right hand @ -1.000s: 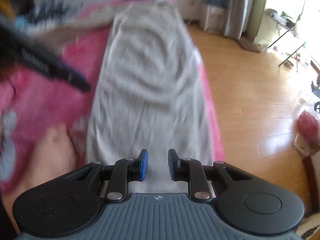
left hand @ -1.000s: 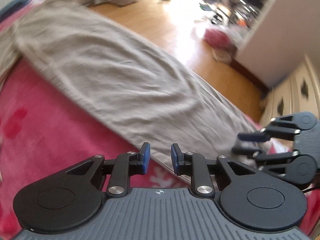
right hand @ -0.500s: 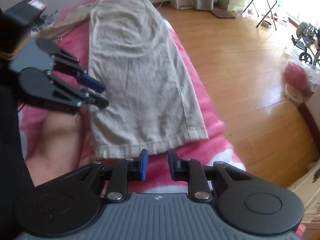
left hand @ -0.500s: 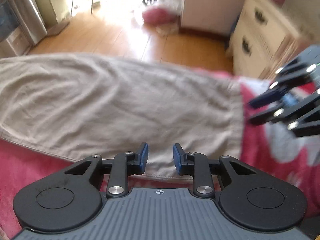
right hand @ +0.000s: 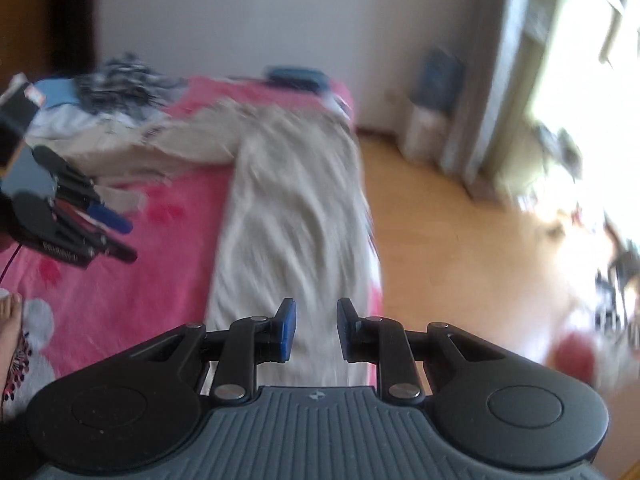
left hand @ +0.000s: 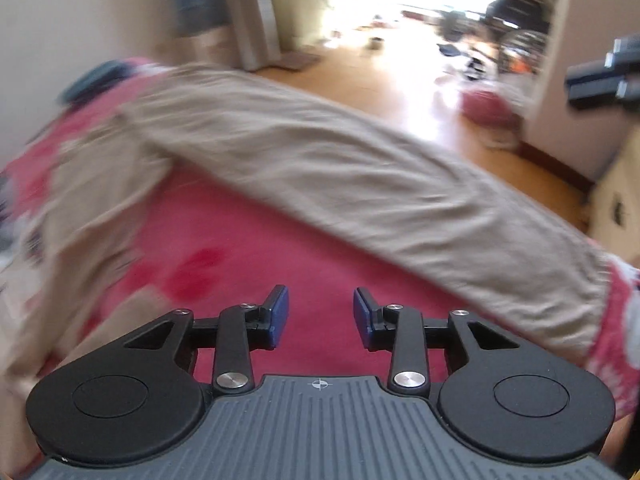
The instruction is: Fold clothes
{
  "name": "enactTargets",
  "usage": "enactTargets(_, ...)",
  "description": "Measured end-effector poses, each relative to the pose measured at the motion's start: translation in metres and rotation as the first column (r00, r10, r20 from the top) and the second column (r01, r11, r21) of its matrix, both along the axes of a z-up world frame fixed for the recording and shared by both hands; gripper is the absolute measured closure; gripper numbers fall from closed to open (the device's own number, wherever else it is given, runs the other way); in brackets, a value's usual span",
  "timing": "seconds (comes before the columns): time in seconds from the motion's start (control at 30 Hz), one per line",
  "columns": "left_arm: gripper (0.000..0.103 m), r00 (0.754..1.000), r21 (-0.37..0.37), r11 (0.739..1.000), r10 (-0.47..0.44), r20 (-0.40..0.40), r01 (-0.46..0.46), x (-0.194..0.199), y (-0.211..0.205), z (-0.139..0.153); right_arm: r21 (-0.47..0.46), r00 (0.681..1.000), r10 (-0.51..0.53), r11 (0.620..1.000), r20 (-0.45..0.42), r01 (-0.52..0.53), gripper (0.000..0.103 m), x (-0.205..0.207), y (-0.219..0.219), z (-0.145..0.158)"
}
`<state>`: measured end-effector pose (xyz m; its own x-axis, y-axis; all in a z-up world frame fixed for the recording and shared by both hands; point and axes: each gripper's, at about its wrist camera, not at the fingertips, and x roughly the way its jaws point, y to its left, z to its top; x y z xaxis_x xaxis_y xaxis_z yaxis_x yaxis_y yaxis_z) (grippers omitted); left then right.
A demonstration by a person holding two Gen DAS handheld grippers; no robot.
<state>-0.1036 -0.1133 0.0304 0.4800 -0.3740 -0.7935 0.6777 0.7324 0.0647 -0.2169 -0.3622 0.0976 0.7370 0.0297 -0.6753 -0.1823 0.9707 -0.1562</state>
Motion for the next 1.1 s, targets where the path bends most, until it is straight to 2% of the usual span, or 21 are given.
enactTargets(0.13, 0.061, 0.985, -0.077, 0.983, 0.164, -0.055, -0.167, 0.007, 0.056, -0.004, -0.04, 0.982, 0.187, 0.982, -0.006, -0.187, 0.079, 0.048, 0.05, 0.031)
enactTargets(0.23, 0.06, 0.965, -0.098, 0.961, 0.25, -0.078, -0.257, 0.007, 0.09, -0.013, -0.059, 0.944, 0.325, 0.943, -0.065, -0.329, 0.079, 0.078, 0.097, 0.04)
enactTargets(0.3, 0.059, 0.95, -0.093, 0.947, 0.299, -0.086, -0.307, 0.007, 0.112, -0.02, -0.07, 0.906, 0.407, 0.907, -0.117, -0.416, 0.077, 0.096, 0.13, 0.041)
enactTargets(0.4, 0.059, 0.917, -0.094, 0.915, 0.381, -0.115, -0.392, 0.009, 0.143, -0.029, -0.074, 0.844, 0.505, 0.849, -0.178, -0.524, 0.076, 0.117, 0.181, 0.025)
enactTargets(0.53, 0.059, 0.859, -0.096, 0.86, 0.482, -0.17, -0.502, 0.016, 0.181, -0.042, -0.019, 0.782, 0.599, 0.792, -0.173, -0.611, 0.074, 0.137, 0.236, -0.014)
enactTargets(0.73, 0.059, 0.768, -0.139, 0.759, 0.606, -0.207, -0.636, 0.038, 0.22, -0.046, 0.012, 0.741, 0.657, 0.749, -0.138, -0.662, 0.074, 0.155, 0.296, -0.089)
enactTargets(0.83, 0.059, 0.718, -0.19, 0.694, 0.655, -0.235, -0.695, 0.047, 0.237, -0.049, 0.024, 0.726, 0.679, 0.732, -0.105, -0.681, 0.074, 0.162, 0.32, -0.111)
enactTargets(0.9, 0.059, 0.692, -0.207, 0.661, 0.676, -0.254, -0.721, 0.051, 0.243, -0.053, 0.033, 0.723, 0.687, 0.726, -0.072, -0.687, 0.074, 0.168, 0.332, -0.122)
enactTargets(0.97, 0.059, 0.673, -0.207, 0.641, 0.689, -0.269, -0.739, 0.053, 0.248, -0.058, 0.045, 0.728, 0.682, 0.731, -0.065, -0.681, 0.074, 0.176, 0.34, -0.132)
enactTargets(1.1, 0.059, 0.659, -0.193, 0.631, 0.7, -0.275, -0.751, 0.052, 0.25, -0.063, 0.055, 0.737, 0.673, 0.74, -0.062, -0.67, 0.074, 0.19, 0.356, -0.154)
